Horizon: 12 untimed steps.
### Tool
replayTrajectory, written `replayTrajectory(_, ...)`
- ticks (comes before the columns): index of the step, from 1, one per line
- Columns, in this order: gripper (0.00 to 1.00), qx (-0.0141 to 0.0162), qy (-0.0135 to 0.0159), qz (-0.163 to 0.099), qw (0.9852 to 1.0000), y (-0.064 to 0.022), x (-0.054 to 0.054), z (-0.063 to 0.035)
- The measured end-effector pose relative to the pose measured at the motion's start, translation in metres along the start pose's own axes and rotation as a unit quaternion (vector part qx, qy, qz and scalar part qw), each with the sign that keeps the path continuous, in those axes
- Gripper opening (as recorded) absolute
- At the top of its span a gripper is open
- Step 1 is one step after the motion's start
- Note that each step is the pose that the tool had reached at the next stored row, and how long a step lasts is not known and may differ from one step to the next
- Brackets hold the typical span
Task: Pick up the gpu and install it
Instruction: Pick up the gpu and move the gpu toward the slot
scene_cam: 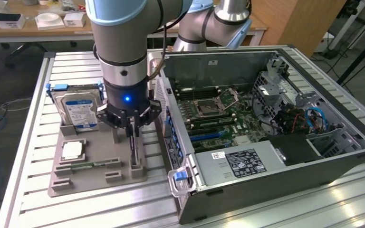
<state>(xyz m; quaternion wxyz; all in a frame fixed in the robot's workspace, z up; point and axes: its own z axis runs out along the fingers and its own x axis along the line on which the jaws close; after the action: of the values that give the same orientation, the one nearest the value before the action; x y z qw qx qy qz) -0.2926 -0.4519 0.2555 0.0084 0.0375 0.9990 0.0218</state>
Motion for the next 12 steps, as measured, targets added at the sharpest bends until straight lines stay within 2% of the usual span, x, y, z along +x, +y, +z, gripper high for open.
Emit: replayTrajectory(12,0.26,0.0,0.0,0.0,1.0,0.001,0.0,-0.022)
